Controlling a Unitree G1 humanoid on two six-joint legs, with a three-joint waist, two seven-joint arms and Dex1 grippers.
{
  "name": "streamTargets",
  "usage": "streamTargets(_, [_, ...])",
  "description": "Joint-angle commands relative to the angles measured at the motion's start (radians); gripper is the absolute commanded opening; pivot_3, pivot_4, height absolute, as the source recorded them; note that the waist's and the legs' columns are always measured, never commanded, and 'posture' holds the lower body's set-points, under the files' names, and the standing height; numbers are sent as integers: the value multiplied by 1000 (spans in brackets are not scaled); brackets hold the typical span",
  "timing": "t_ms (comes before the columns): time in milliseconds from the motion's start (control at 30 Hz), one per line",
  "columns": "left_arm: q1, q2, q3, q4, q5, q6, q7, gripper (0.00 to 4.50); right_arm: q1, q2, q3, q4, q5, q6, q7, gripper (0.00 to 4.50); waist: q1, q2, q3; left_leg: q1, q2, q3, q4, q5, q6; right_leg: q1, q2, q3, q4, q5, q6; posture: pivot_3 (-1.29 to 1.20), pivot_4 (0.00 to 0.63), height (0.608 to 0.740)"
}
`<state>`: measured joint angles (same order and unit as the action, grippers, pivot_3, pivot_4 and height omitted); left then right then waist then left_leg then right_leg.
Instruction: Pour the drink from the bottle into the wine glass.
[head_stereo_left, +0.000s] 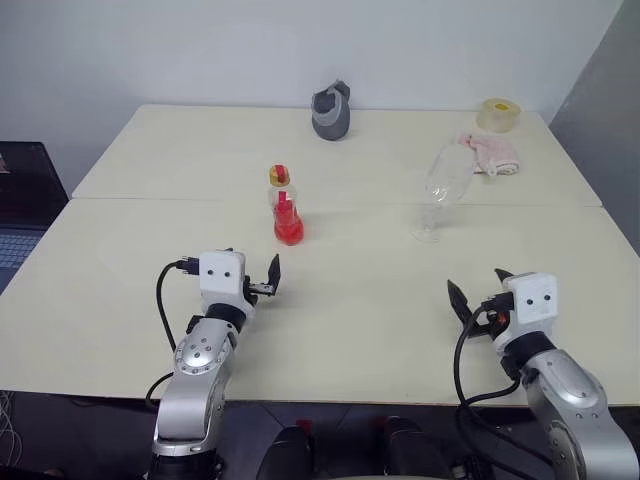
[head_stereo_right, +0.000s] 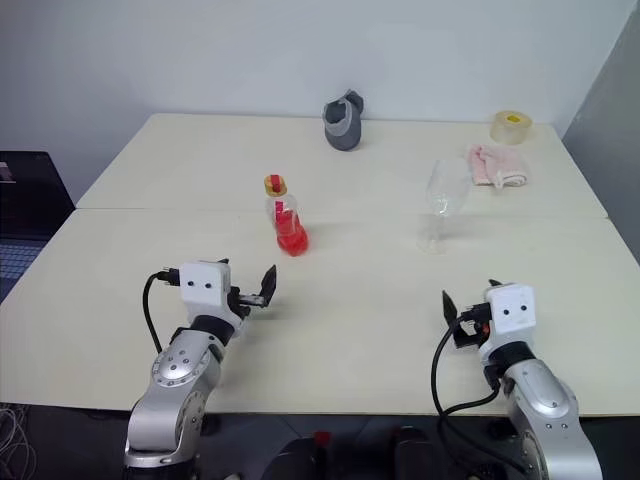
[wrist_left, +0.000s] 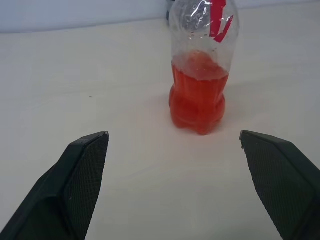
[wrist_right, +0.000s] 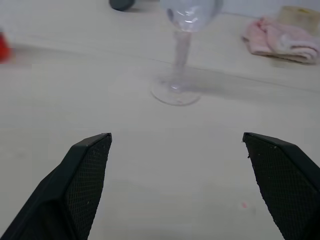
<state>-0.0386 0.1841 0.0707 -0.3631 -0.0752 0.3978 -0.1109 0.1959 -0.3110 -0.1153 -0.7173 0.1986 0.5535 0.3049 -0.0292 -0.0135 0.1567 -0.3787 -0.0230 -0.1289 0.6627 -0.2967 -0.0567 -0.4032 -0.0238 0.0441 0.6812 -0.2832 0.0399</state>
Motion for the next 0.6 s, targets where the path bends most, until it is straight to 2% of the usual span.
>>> streamTargets(33, [-63, 11, 14, 64, 8, -71, -4, 4486, -34, -64, 8, -57, 101, -27, 131, 4500, 0, 0, 0, 0, 0, 0, 0, 0, 0, 0, 0, 0, 0, 0, 0, 0, 150, 740])
streamTargets(233, [-145, 17, 1, 193, 11, -154, -25, 4486, -126, -177, 15, 32, 142, -98, 274, 4500, 0, 0, 0, 0, 0, 0, 0, 0, 1, 0, 0, 0, 0, 0, 0, 0, 150, 740])
streamTargets(367, [-178, 4, -14, 243, -2, -193, -51, 4486, -194, -191, 20, 104, 143, -115, 284, 4500, 1, -1, 0, 0, 0, 0, 1, 0, 0, 0, 0, -1, 0, 0, 0, 0, 150, 740])
streamTargets(600, [-189, -24, -33, 271, -14, -212, -72, 4486, -215, -190, 35, 103, 149, -108, 283, 4500, 1, -1, 0, 0, 0, 0, 1, 0, -1, 0, 0, -1, 0, 0, 0, 0, 150, 740])
